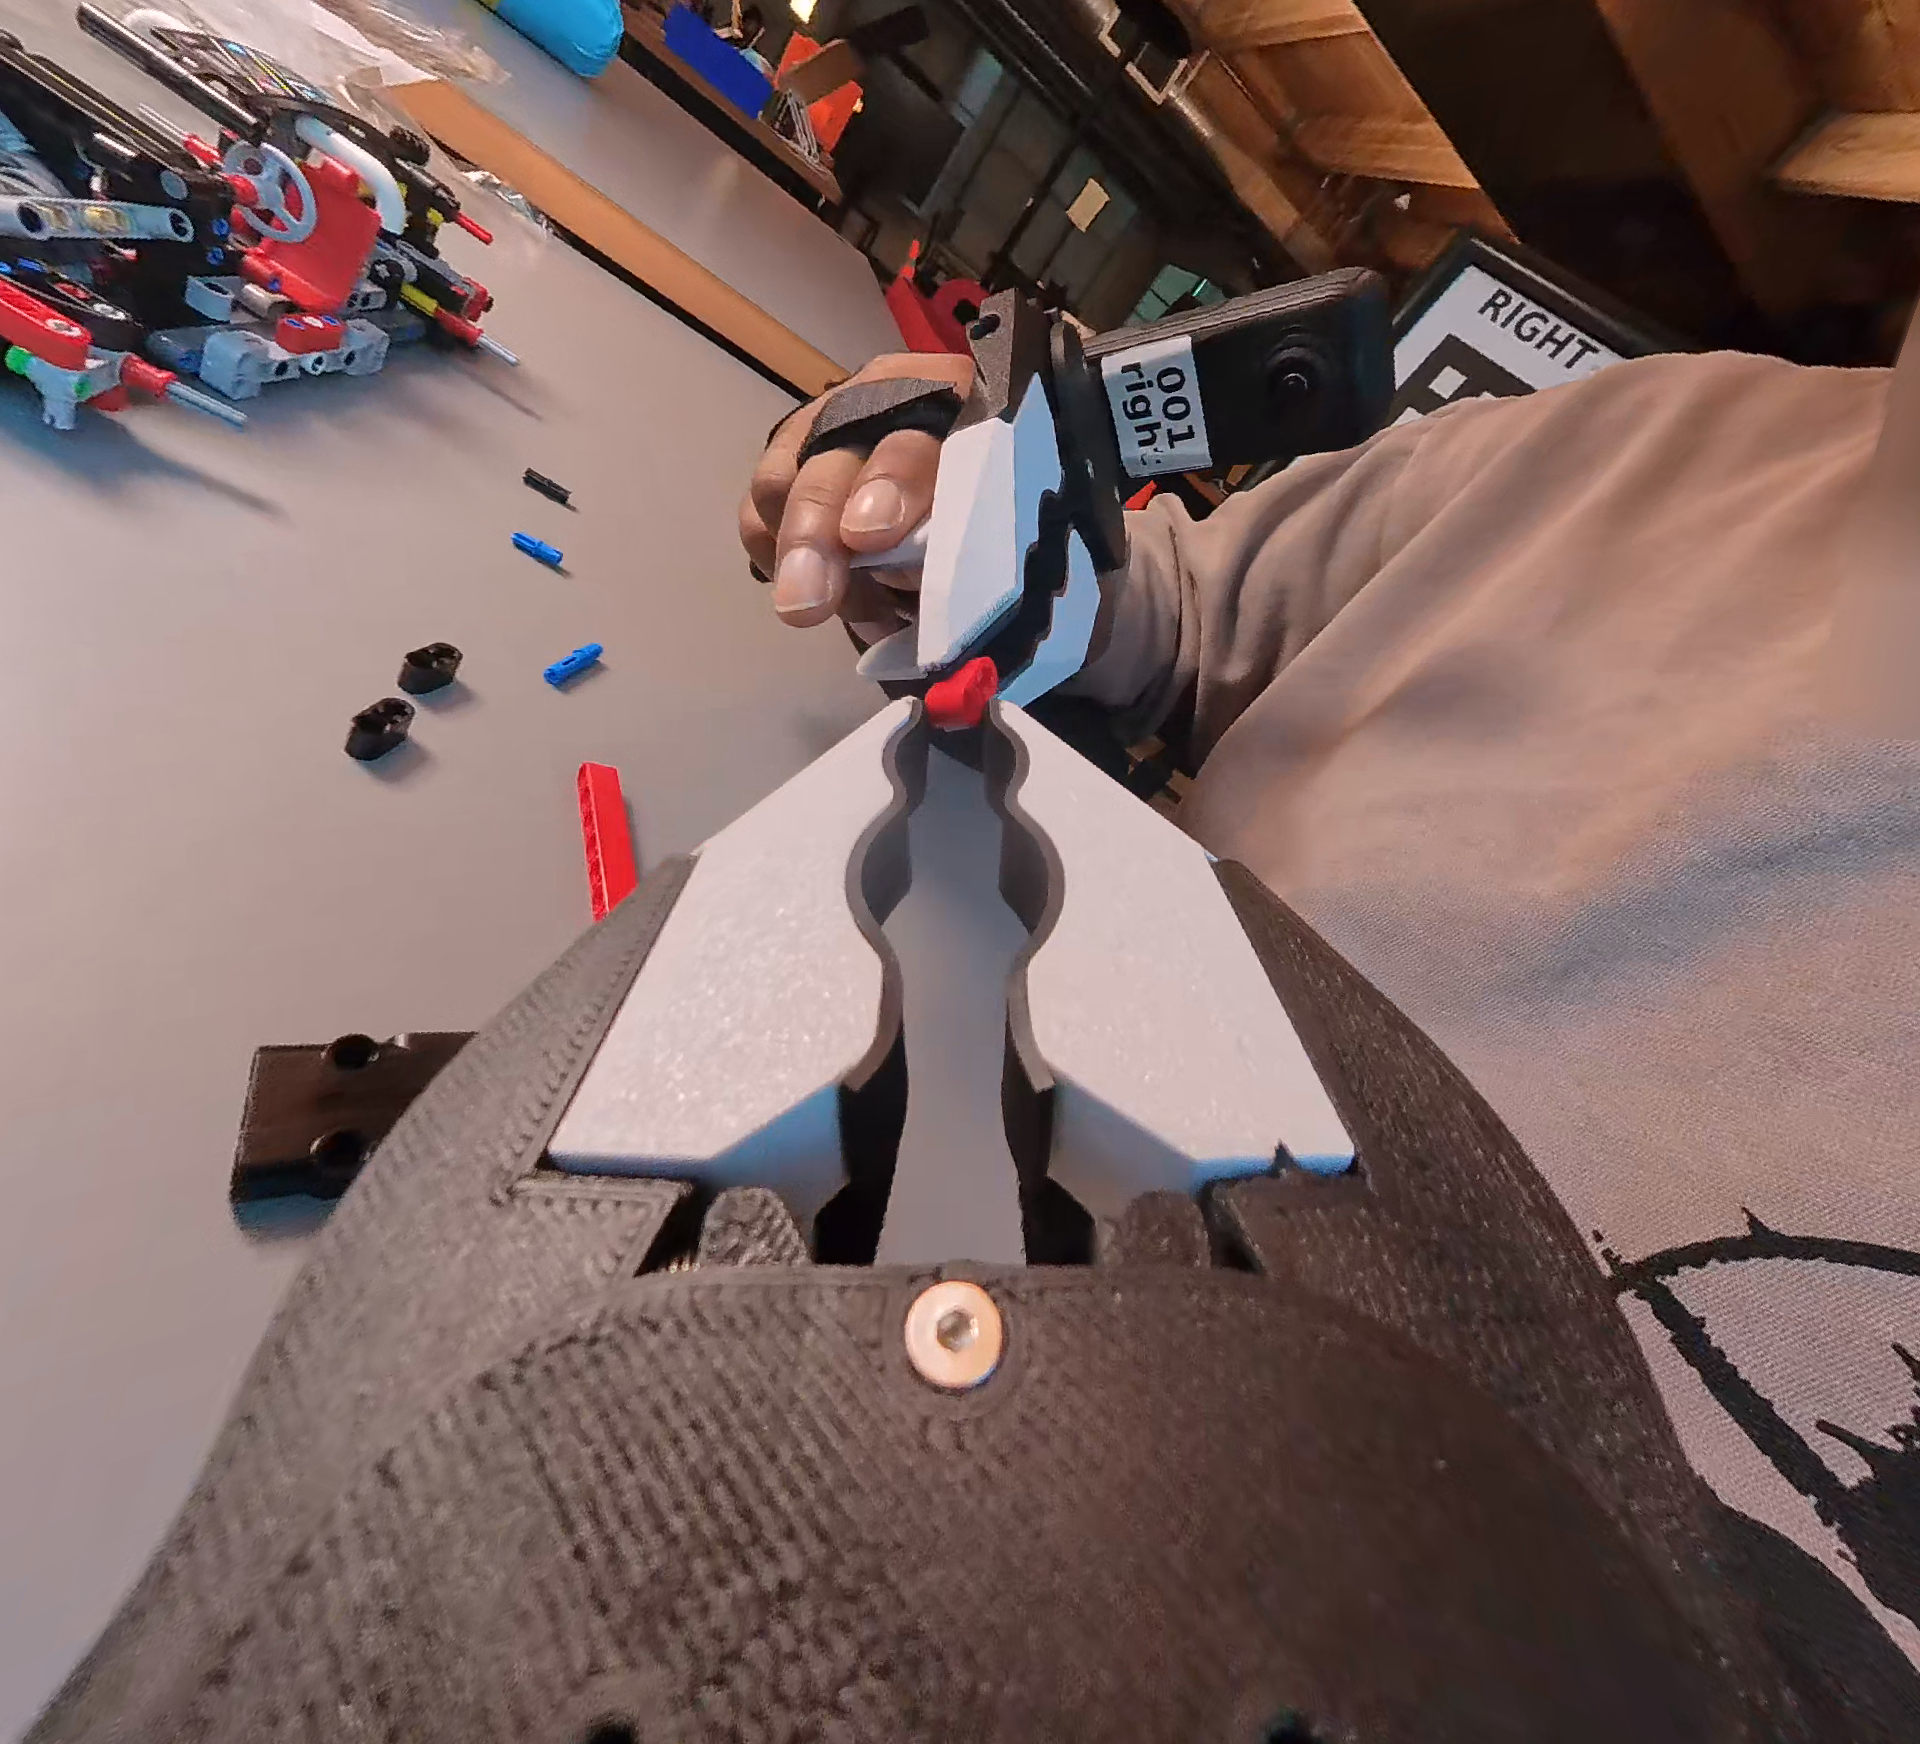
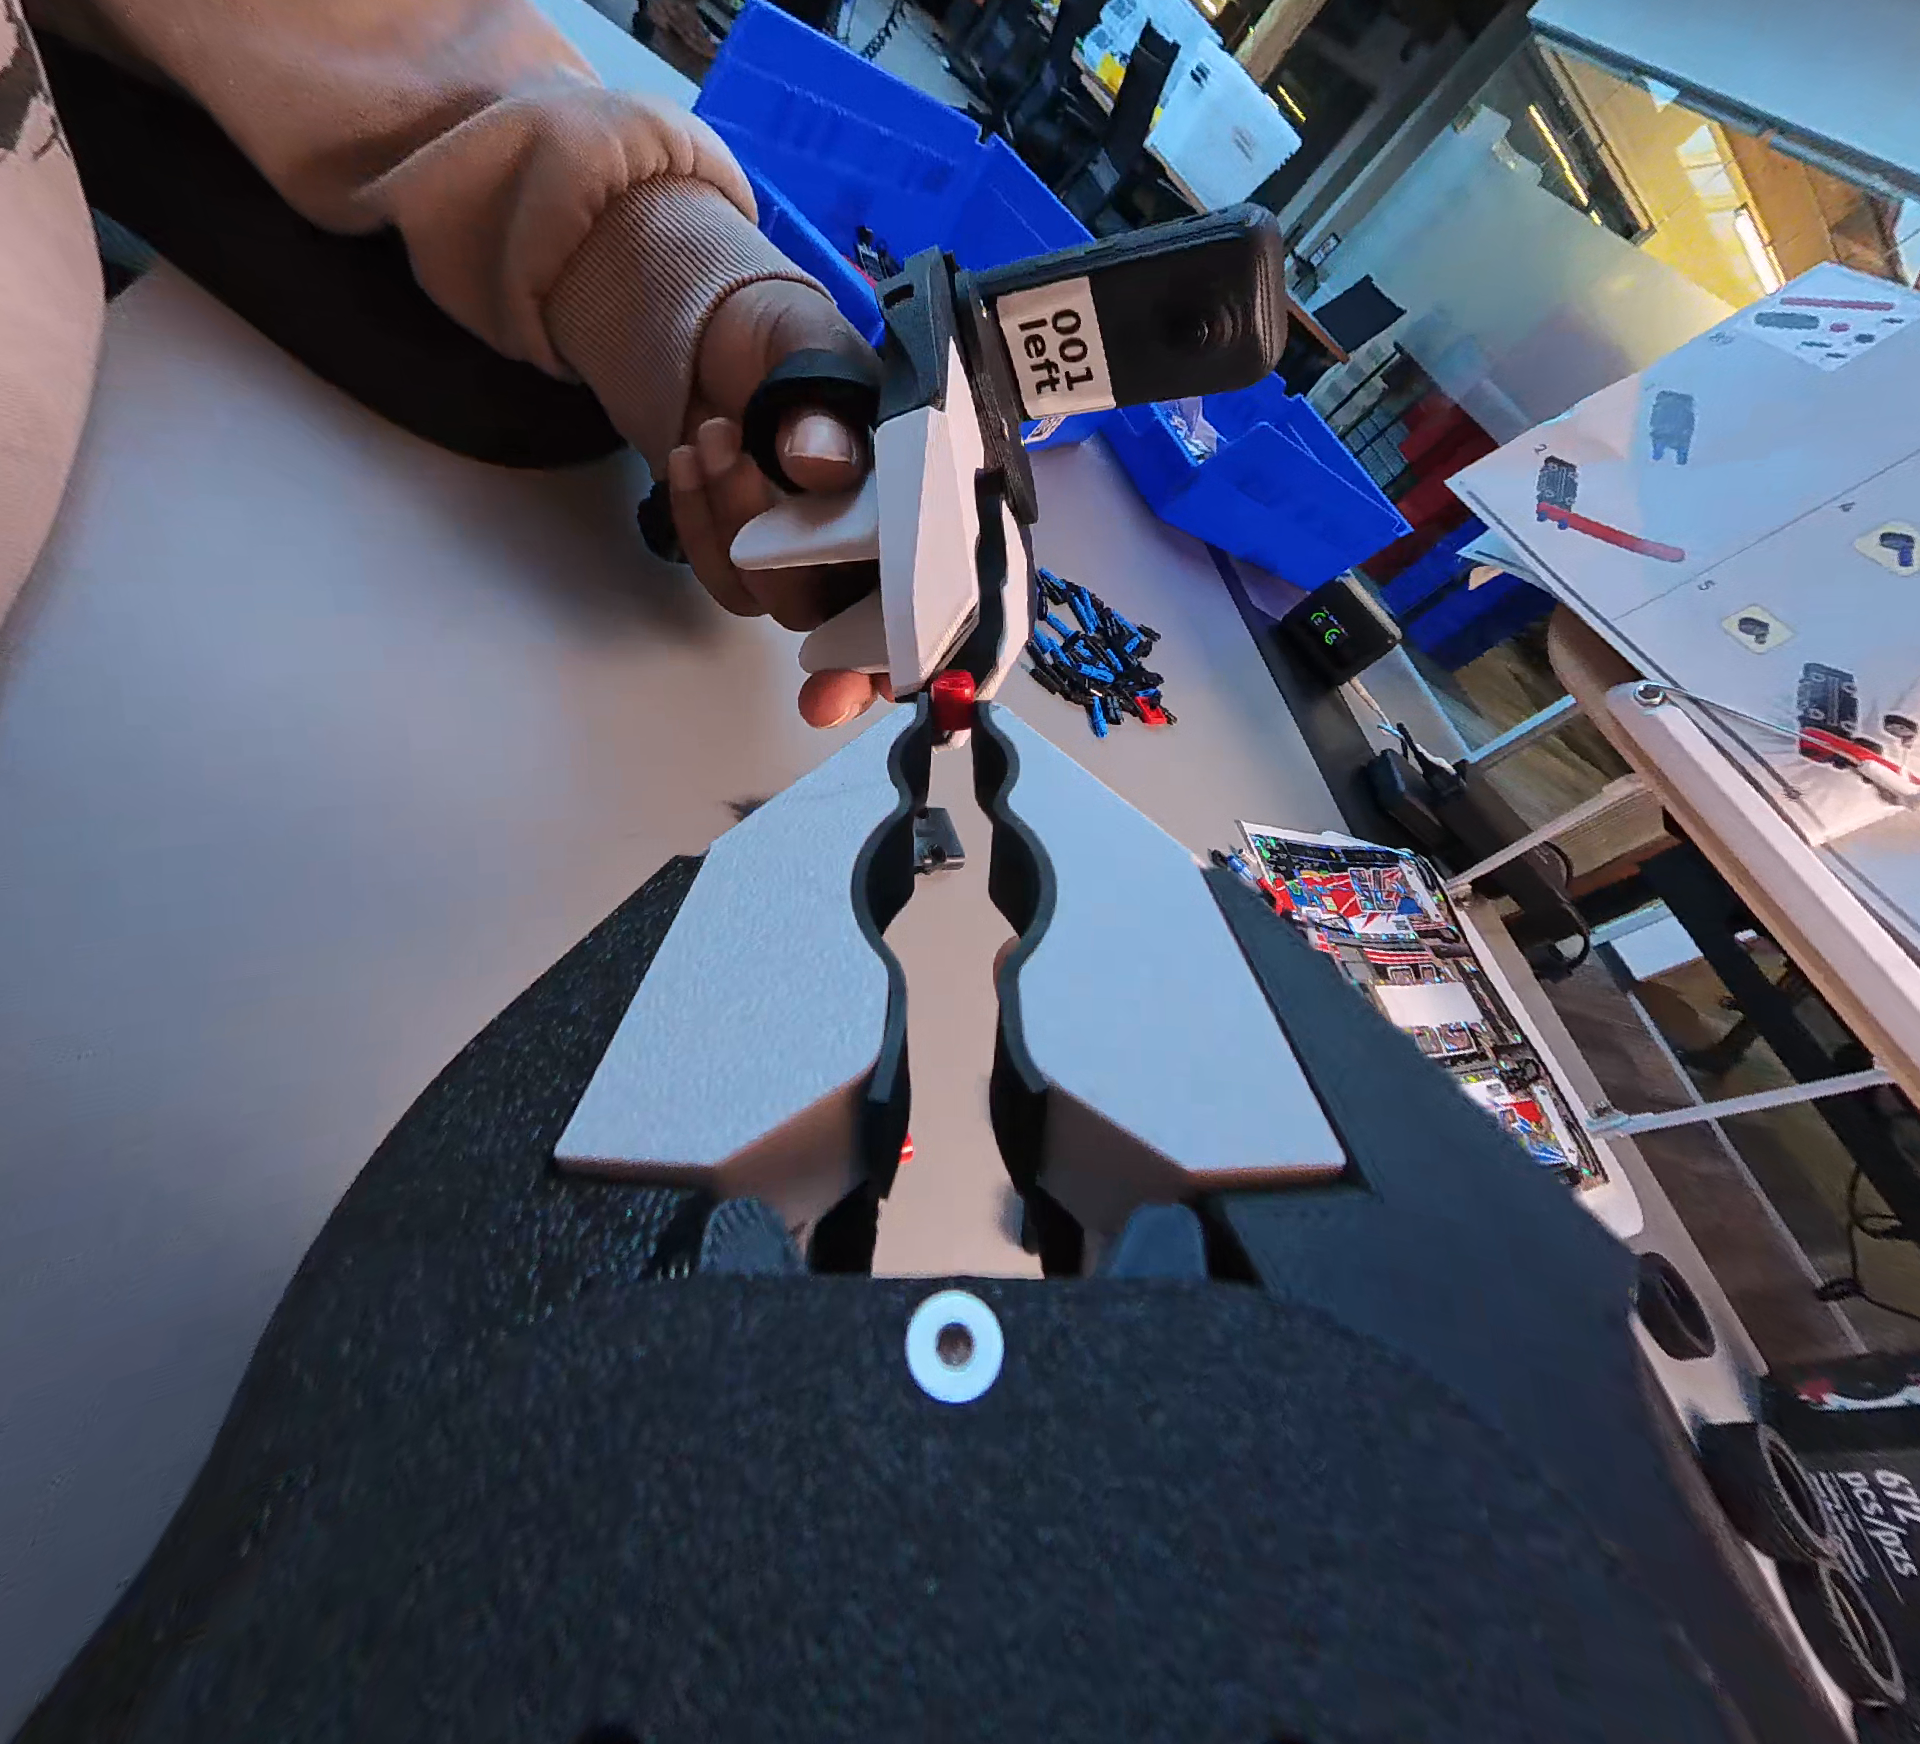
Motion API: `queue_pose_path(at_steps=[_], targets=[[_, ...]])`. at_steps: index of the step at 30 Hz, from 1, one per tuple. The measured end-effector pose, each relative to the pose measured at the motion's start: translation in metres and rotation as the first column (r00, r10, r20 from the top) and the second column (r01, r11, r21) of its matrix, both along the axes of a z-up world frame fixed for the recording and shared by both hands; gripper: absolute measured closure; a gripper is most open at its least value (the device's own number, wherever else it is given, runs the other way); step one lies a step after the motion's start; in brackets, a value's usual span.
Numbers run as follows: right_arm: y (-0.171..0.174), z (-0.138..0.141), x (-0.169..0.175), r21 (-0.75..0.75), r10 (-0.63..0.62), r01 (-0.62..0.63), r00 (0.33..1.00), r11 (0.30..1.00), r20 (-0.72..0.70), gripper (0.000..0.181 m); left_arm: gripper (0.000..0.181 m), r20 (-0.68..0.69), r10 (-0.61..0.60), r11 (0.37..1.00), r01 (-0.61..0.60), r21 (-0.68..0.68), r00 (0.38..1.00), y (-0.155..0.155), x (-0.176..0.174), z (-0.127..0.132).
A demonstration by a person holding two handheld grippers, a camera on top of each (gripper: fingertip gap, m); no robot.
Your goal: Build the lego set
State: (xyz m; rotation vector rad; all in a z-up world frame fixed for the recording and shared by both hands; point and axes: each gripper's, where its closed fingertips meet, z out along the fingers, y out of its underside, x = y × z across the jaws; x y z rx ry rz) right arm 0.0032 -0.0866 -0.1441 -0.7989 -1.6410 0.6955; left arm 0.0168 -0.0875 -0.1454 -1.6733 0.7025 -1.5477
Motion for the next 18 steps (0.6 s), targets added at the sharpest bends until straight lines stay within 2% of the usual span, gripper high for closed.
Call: queue_pose_path(at_steps=[3, 6, 11, 18], targets=[[0.010, -0.008, 0.000, 0.007, -0.048, 0.048, 0.997, 0.999, 0.053, 0.177, 0.172, -0.082, 0.078, 0.997, -0.076, 0.024, 0.994, 0.011, -0.003, -0.010], [0.022, -0.022, 0.001, -0.027, -0.113, 0.119, 0.980, 0.992, 0.163, 0.177, 0.168, -0.177, 0.190, 0.974, -0.164, 0.154, 0.966, 0.020, -0.011, -0.012], [0.019, -0.028, -0.001, -0.134, -0.090, 0.118, 0.976, 0.984, 0.199, 0.177, 0.173, -0.310, 0.252, 0.940, -0.157, 0.303, 0.917, 0.021, -0.007, -0.023], [0.015, -0.016, -0.001, -0.265, -0.045, 0.083, 0.988, 0.961, 0.147, 0.176, 0.174, -0.224, 0.200, 0.965, -0.151, 0.217, 0.954, 0.018, -0.007, -0.015]])
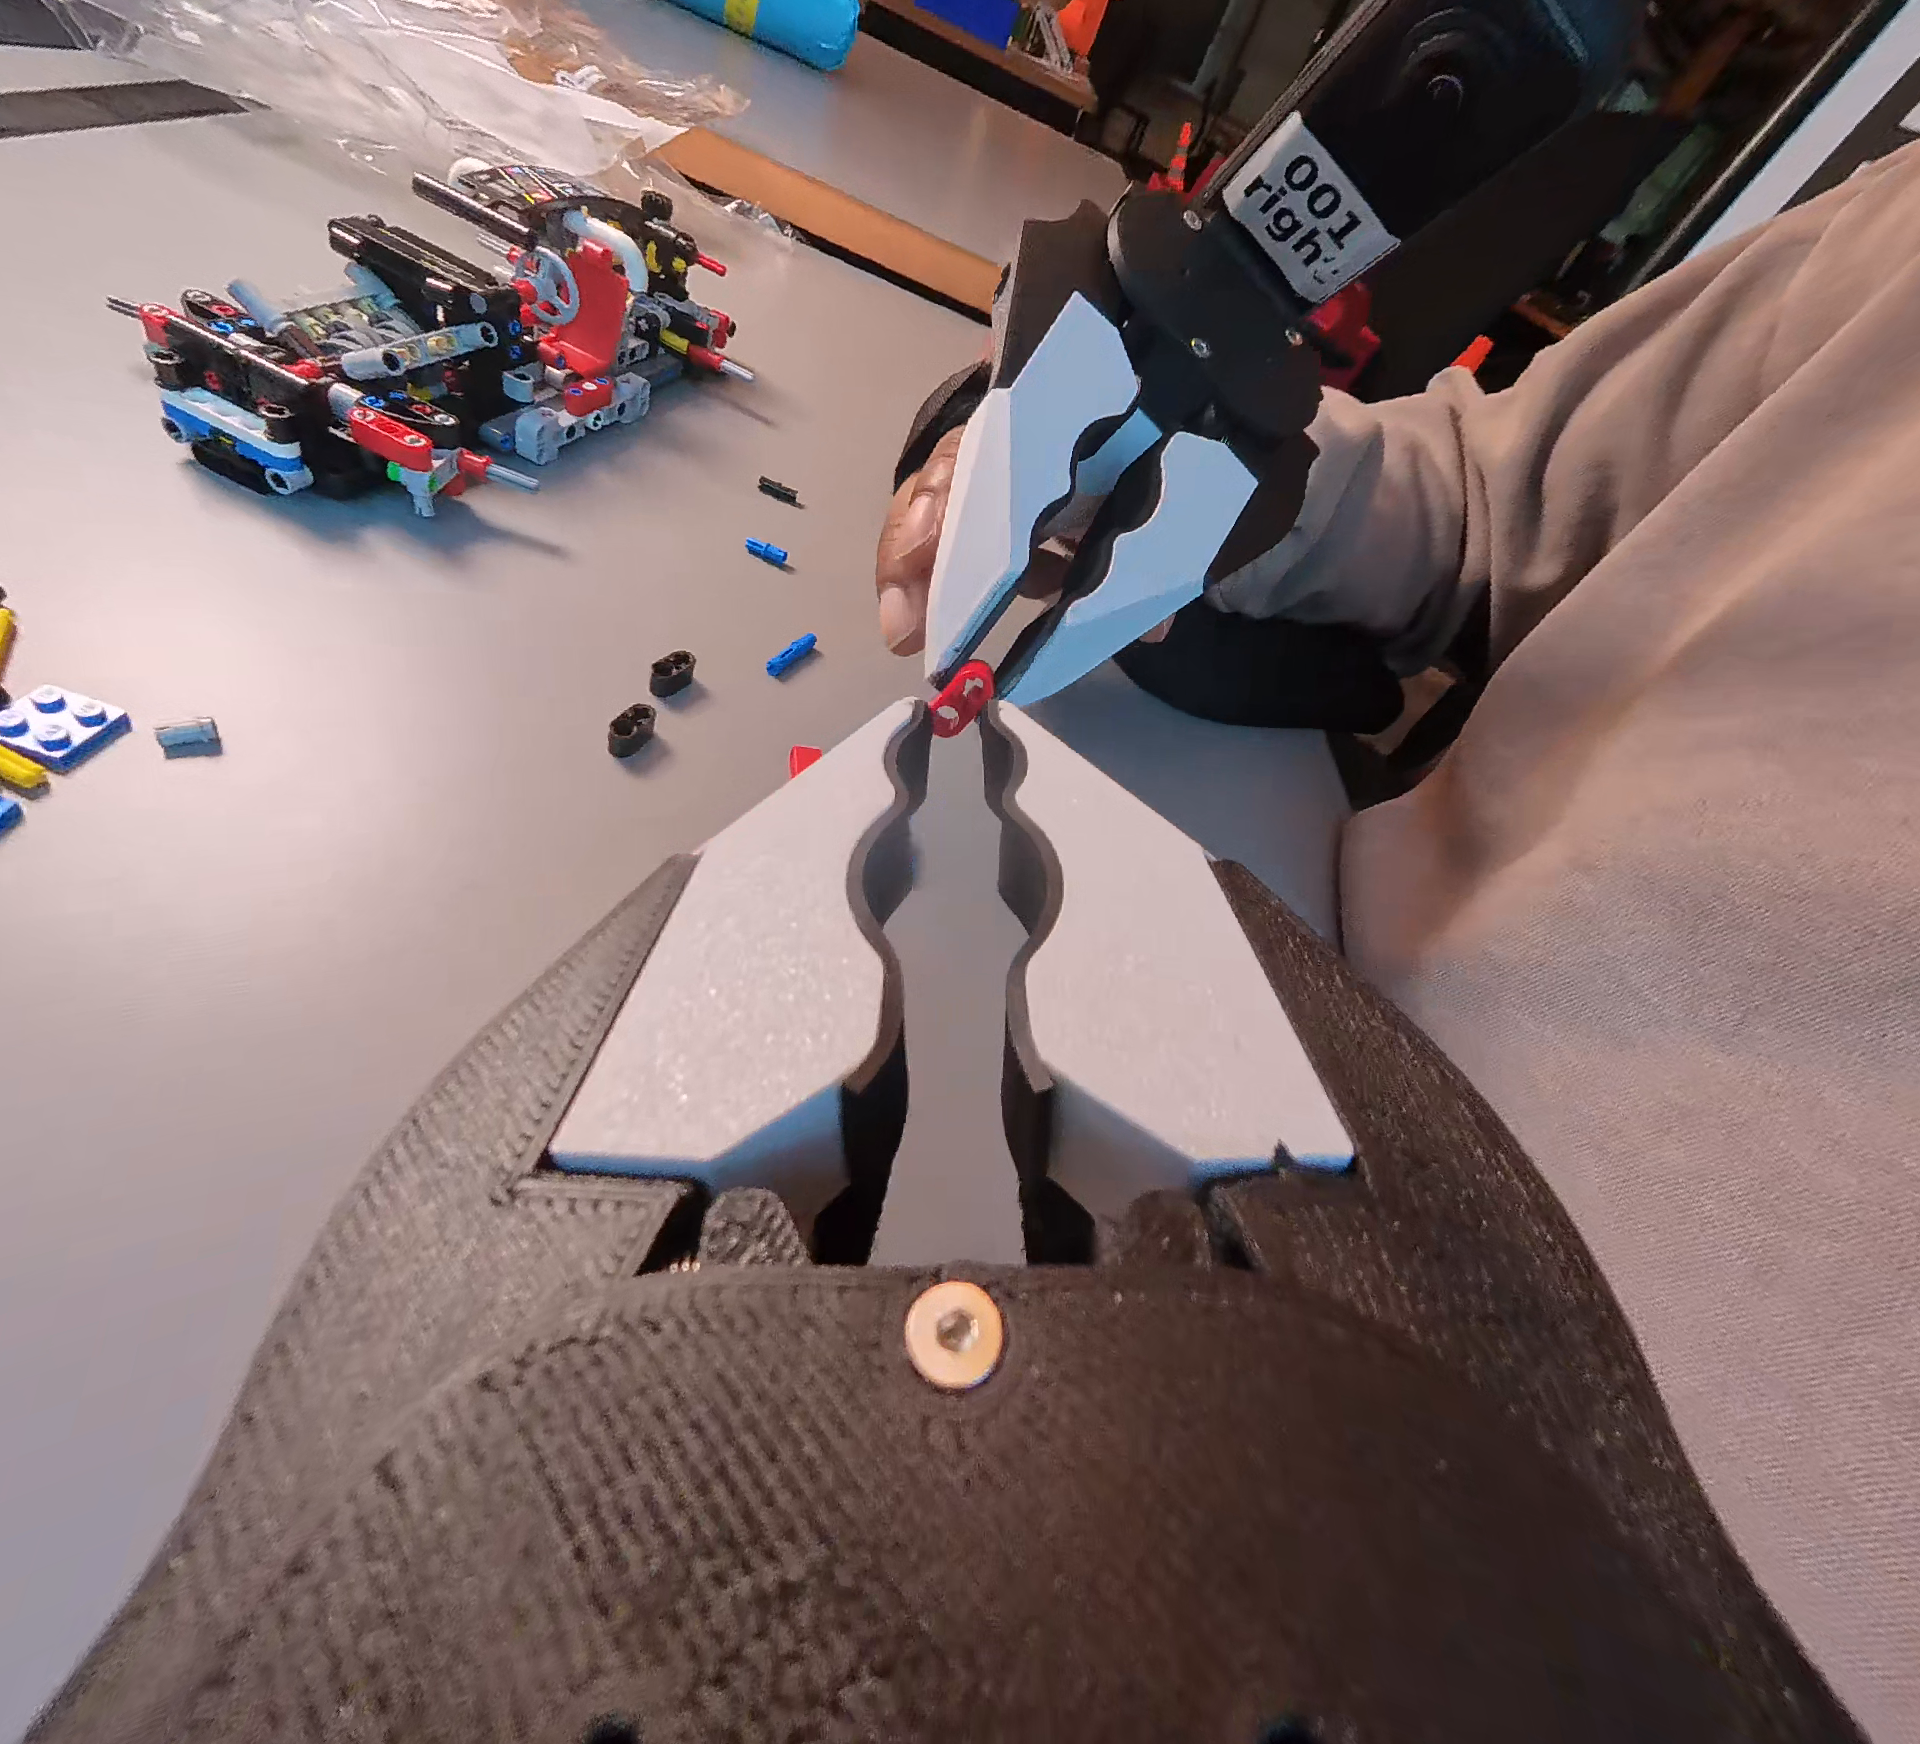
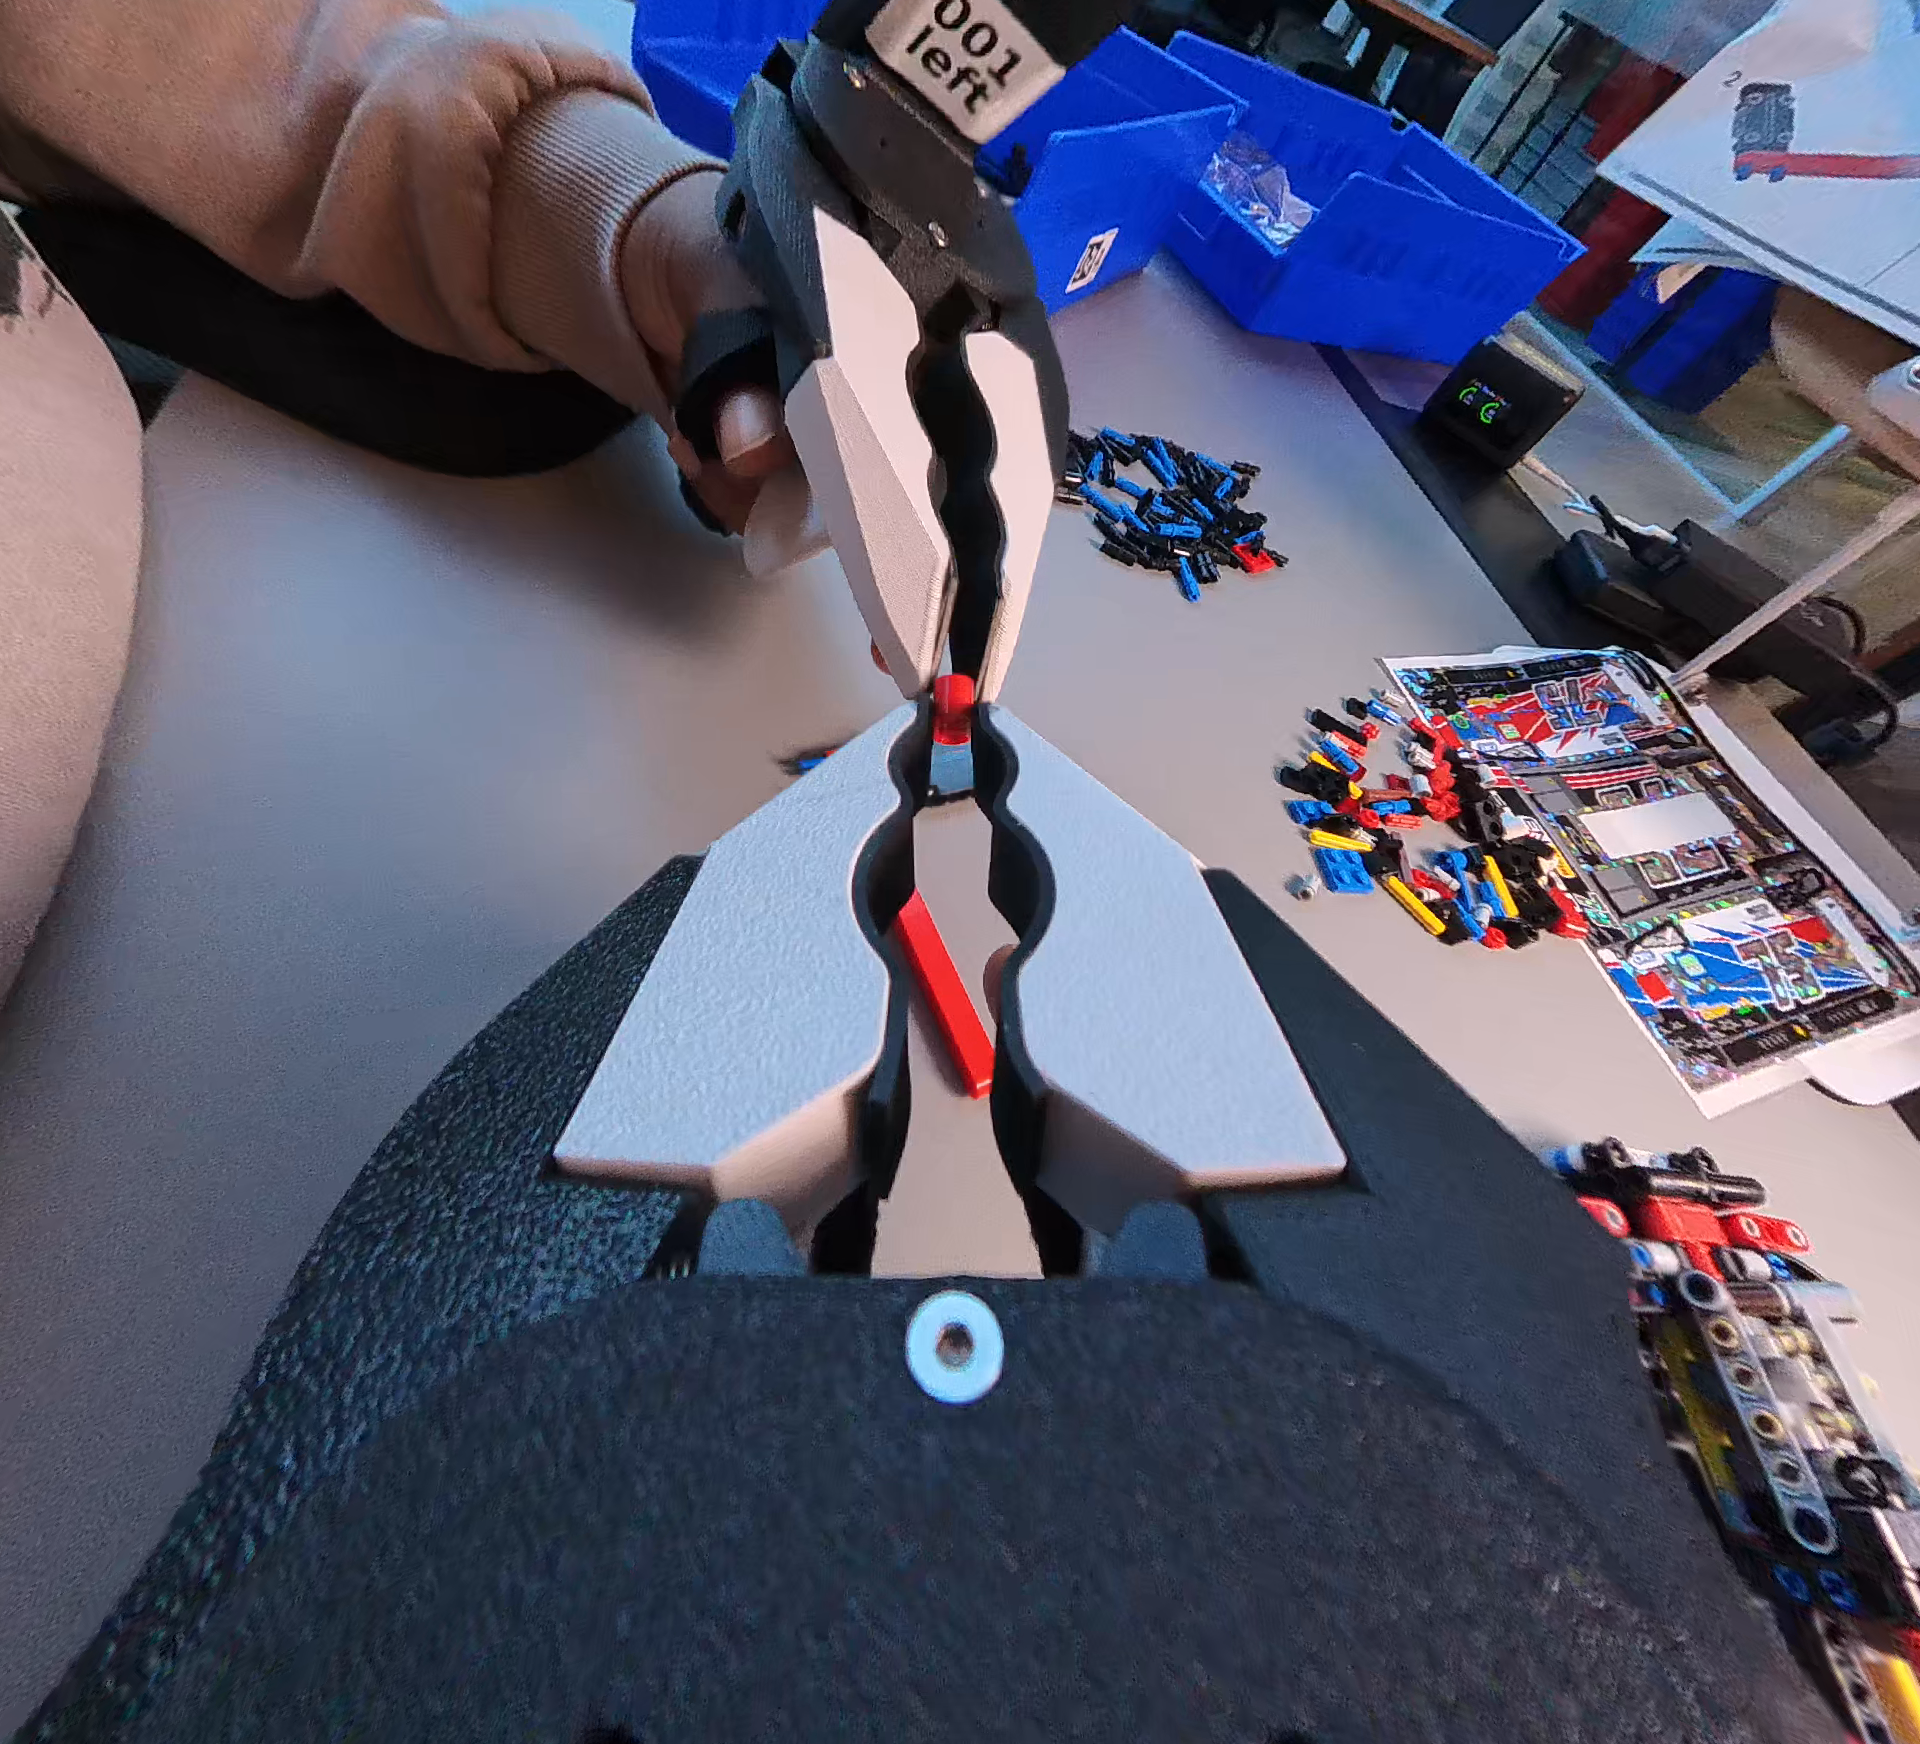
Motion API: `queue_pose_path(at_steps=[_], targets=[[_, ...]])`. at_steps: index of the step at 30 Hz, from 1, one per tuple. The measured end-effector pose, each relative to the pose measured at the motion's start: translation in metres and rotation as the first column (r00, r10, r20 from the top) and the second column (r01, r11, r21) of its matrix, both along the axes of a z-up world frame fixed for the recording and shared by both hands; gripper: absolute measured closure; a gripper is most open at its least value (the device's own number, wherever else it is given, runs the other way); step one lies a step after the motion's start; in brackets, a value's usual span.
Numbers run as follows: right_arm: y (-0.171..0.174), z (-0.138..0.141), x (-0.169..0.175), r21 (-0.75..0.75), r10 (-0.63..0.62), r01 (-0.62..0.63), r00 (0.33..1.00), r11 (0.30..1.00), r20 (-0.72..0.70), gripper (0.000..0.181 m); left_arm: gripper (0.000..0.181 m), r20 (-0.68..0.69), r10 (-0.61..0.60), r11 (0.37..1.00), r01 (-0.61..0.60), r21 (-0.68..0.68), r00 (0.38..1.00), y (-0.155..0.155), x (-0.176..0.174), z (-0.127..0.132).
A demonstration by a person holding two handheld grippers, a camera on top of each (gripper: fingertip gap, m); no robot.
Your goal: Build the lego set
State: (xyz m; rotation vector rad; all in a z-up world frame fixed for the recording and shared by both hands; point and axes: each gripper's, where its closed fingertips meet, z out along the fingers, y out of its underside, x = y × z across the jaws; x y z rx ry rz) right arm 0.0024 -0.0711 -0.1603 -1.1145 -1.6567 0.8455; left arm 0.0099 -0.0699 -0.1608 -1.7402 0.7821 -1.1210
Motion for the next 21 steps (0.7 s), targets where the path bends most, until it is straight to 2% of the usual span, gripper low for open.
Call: queue_pose_path(at_steps=[6, 10, 15, 18, 21], targets=[[-0.002, 0.009, 0.001, -0.022, 0.012, -0.013, 0.999, 1.000, -0.052, 0.177, 0.174, 0.130, -0.029, 0.995, 0.040, -0.088, 0.991, -0.003, 0.002, 0.008], [-0.007, 0.017, 0.002, -0.009, 0.035, -0.036, 0.994, 0.999, -0.100, 0.177, 0.165, 0.247, -0.078, 0.982, 0.117, -0.147, 0.966, -0.010, 0.004, 0.018], [-0.009, 0.020, 0.001, 0.085, 0.037, -0.028, 0.994, 0.996, -0.107, 0.177, 0.161, 0.303, -0.096, 0.967, 0.161, -0.195, 0.948, -0.012, 0.007, 0.021], [-0.009, 0.016, 0.000, 0.137, 0.036, -0.025, 0.996, 0.990, -0.077, 0.177, 0.169, 0.295, -0.077, 0.971, 0.139, -0.196, 0.952, -0.008, 0.004, 0.018], [-0.008, 0.012, 0.000, 0.026, 0.029, -0.028, 0.998, 0.999, -0.053, 0.177, 0.170, 0.203, -0.073, 0.991, 0.094, -0.094, 0.977, -0.008, 0.003, 0.016]])
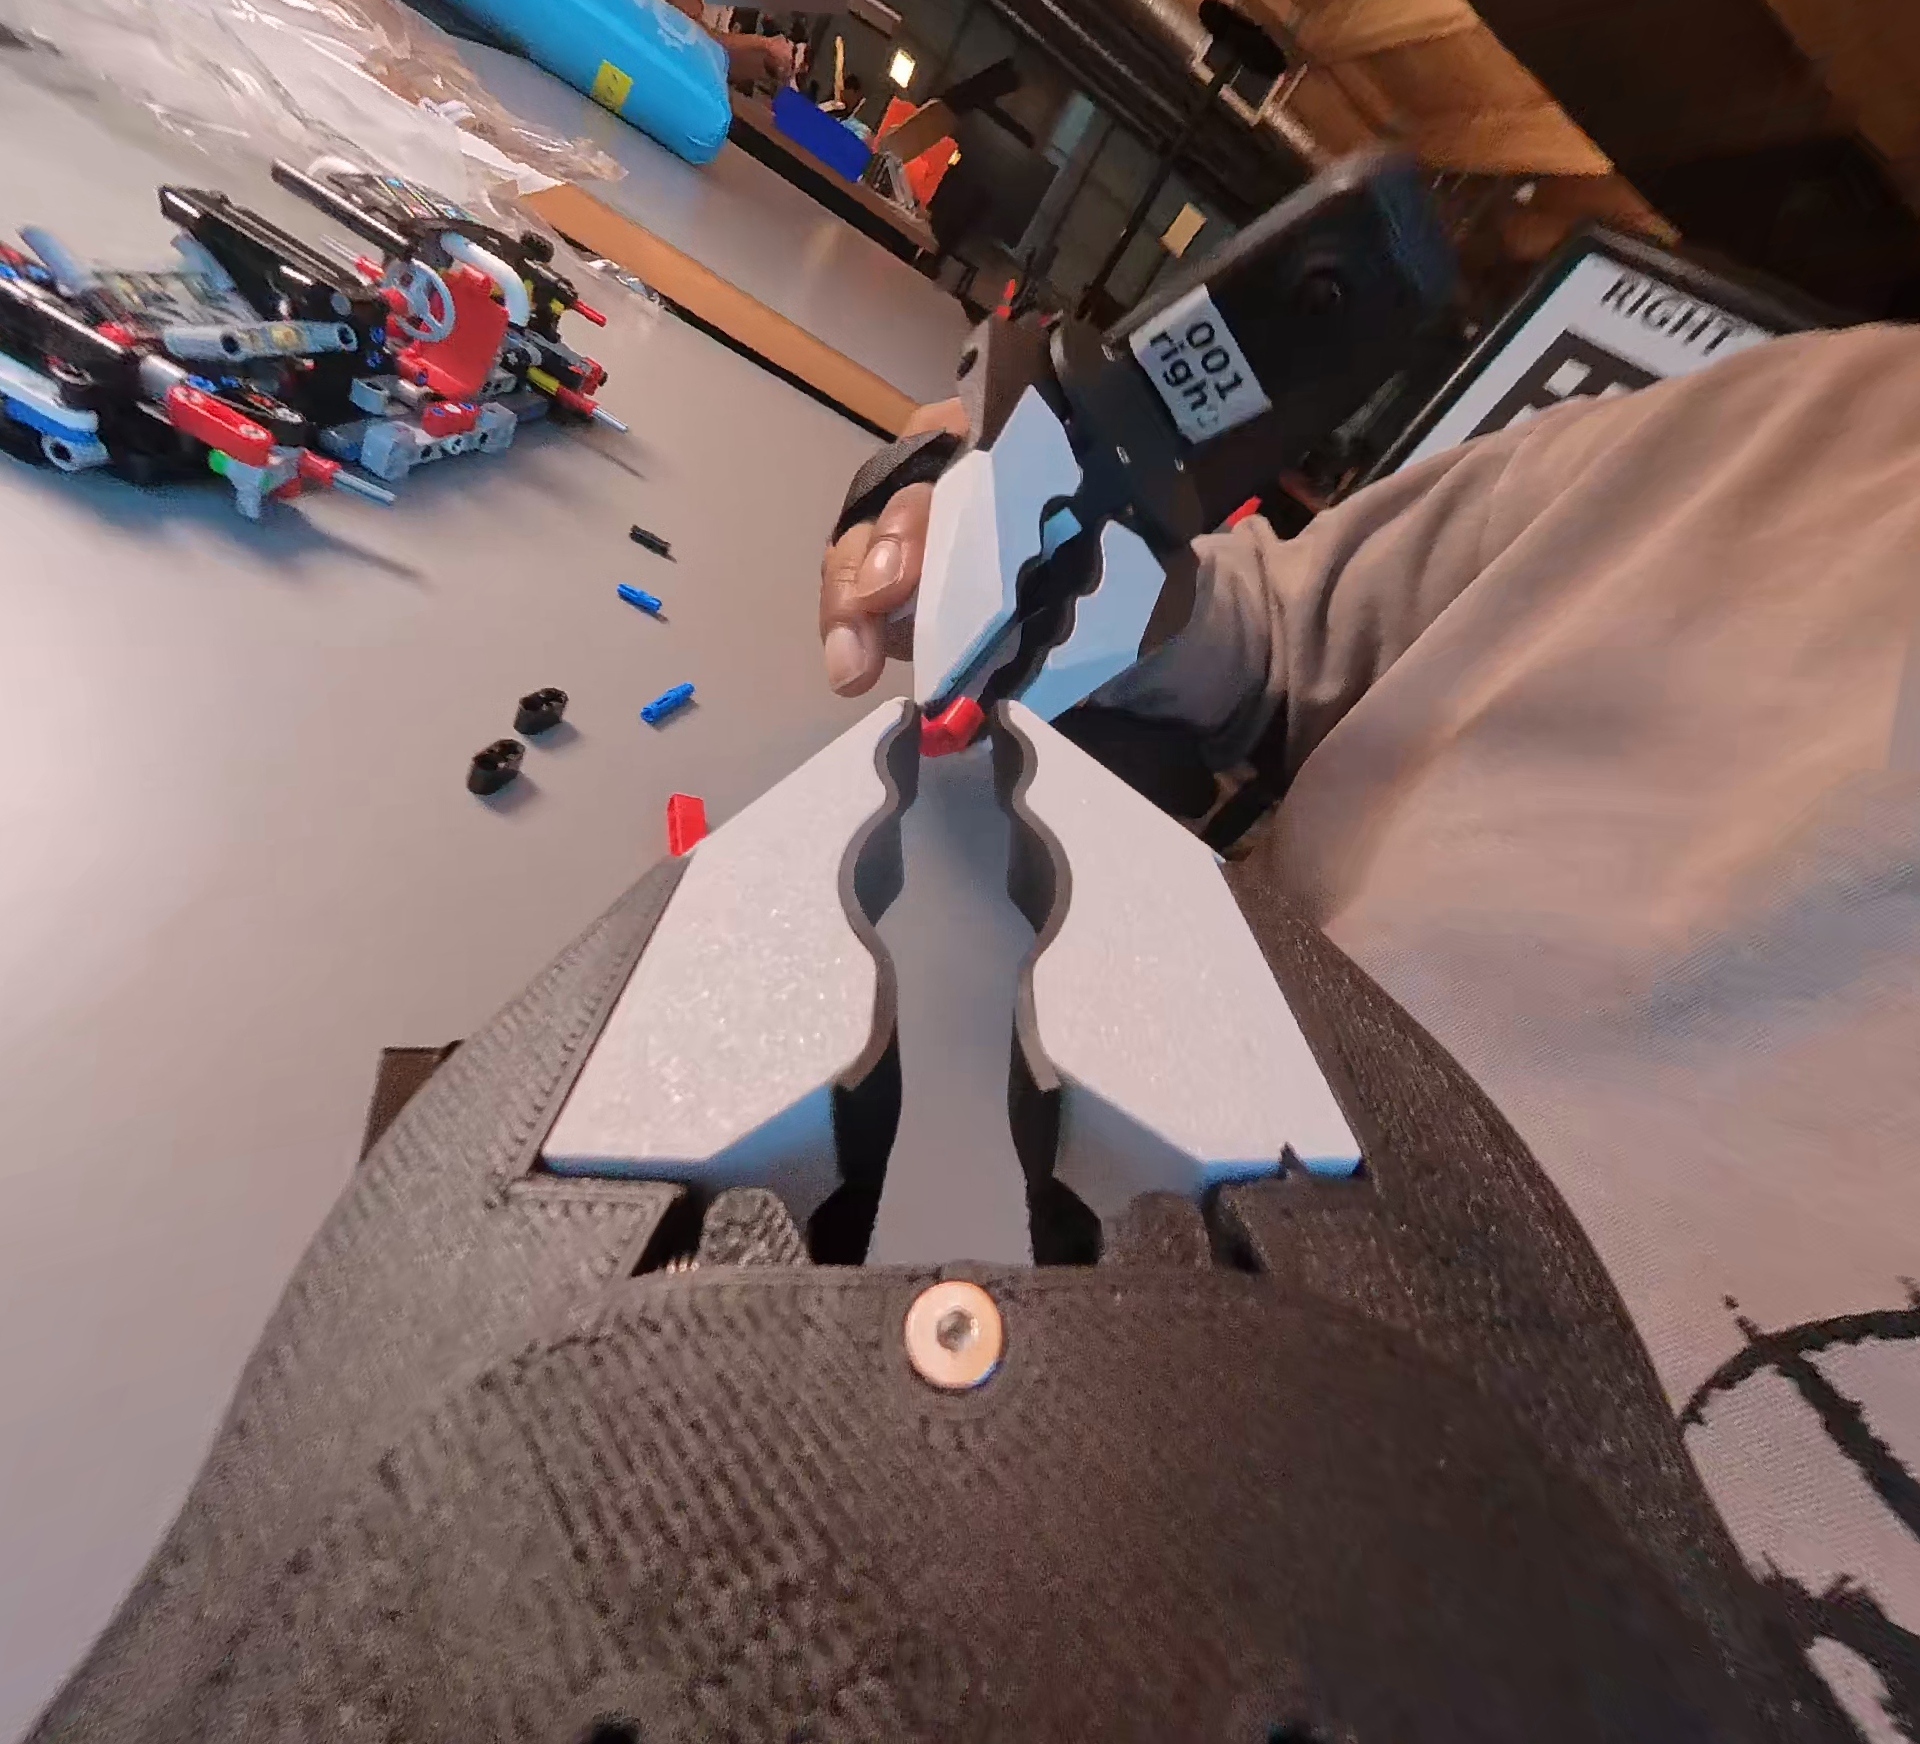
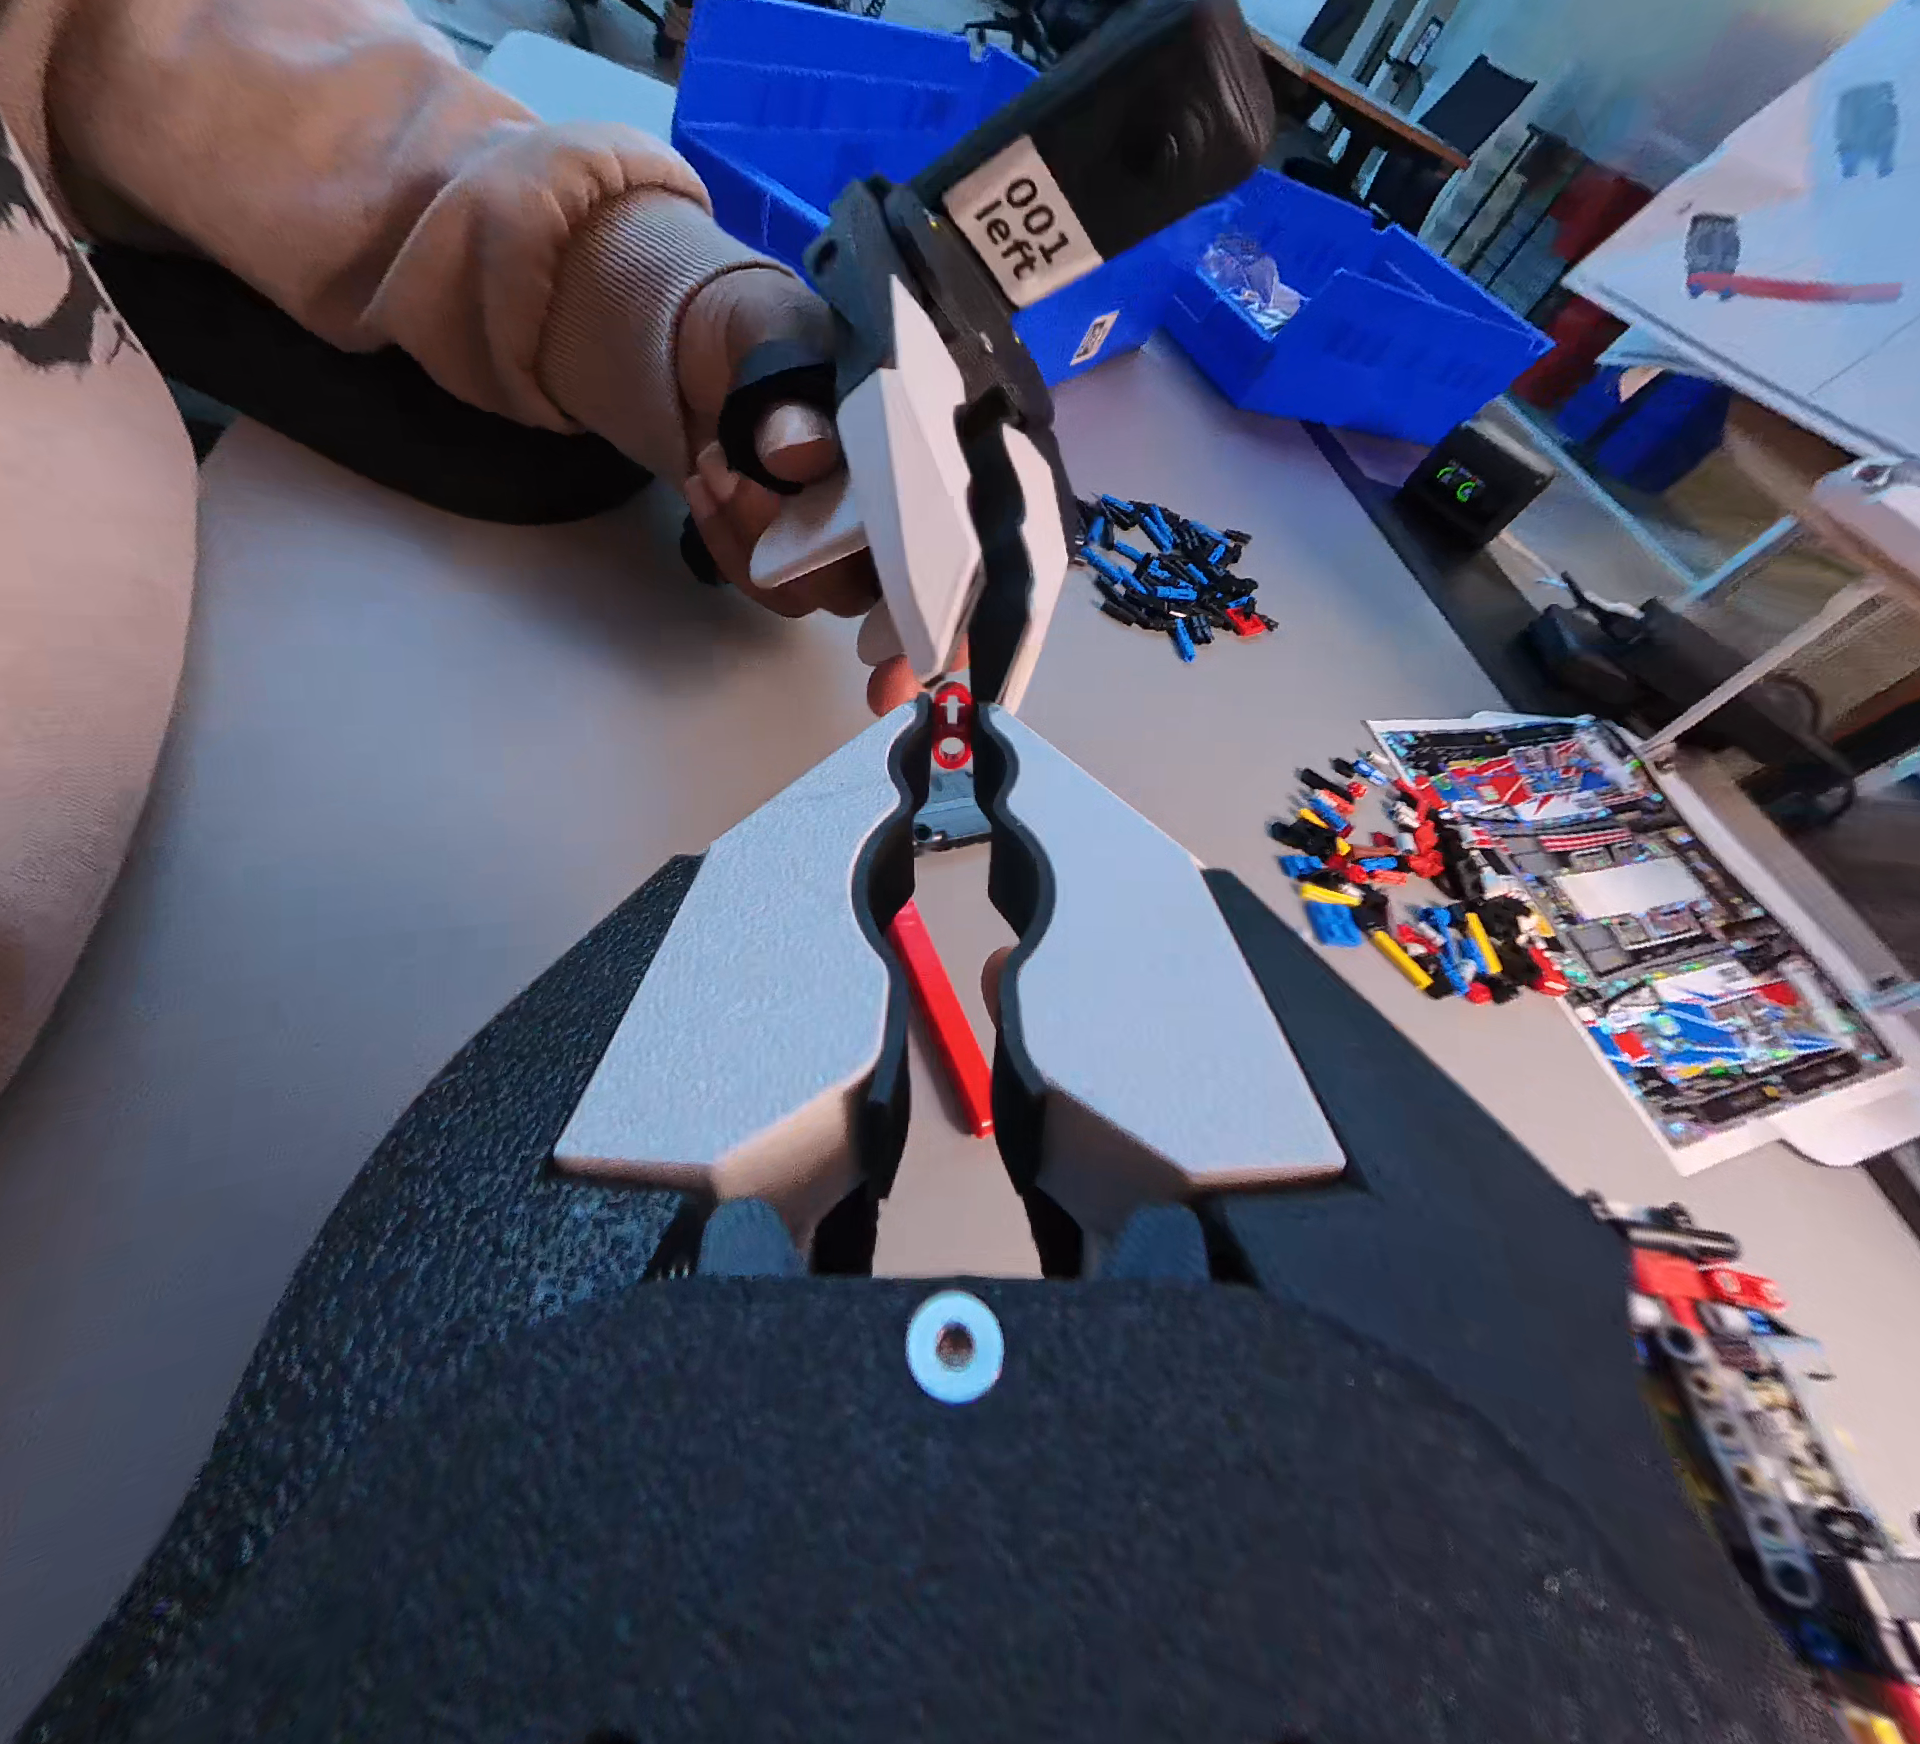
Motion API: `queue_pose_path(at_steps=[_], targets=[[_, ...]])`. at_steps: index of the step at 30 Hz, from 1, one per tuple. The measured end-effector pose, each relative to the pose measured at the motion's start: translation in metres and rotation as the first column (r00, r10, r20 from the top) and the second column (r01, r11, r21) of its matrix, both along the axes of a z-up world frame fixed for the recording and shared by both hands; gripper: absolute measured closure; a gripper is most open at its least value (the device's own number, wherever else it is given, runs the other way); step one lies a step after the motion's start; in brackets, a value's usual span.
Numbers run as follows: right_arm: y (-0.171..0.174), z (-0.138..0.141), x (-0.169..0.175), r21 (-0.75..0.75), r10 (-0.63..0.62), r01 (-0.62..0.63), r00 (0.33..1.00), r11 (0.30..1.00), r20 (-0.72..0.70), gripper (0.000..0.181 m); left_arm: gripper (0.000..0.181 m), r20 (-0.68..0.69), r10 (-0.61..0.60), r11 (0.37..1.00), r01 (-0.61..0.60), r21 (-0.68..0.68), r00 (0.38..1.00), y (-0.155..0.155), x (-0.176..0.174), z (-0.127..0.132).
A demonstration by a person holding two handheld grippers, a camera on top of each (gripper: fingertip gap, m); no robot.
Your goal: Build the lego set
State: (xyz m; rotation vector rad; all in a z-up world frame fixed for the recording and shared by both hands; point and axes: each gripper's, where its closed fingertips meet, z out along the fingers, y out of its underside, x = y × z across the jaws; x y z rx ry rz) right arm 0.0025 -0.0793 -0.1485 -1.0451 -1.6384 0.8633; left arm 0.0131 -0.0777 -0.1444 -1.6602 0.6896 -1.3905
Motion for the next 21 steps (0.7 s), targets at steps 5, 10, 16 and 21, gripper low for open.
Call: queue_pose_path(at_steps=[5, 10, 16, 21], targets=[[0.003, 0.013, -0.001, -0.408, 0.006, -0.022, 0.999, 0.913, -0.040, 0.177, 0.168, -0.081, 0.066, 0.981, -0.050, 0.185, 0.995, -0.001, 0.001, 0.006], [0.008, 0.022, -0.003, -0.642, -0.008, -0.037, 0.998, 0.766, -0.068, 0.177, 0.161, -0.152, 0.173, 0.938, -0.116, 0.326, 0.973, 0.005, -0.001, 0.007], [0.003, 0.016, -0.004, -0.558, 0.006, -0.024, 0.999, 0.829, -0.035, 0.177, 0.168, -0.128, 0.129, 0.957, -0.090, 0.274, 0.983, 0.002, 0.002, 0.006], [0.003, 0.013, -0.003, -0.521, 0.006, -0.019, 1.000, 0.853, -0.027, 0.177, 0.172, -0.117, 0.101, 0.970, -0.071, 0.234, 0.988, 0.001, 0.004, 0.003]])
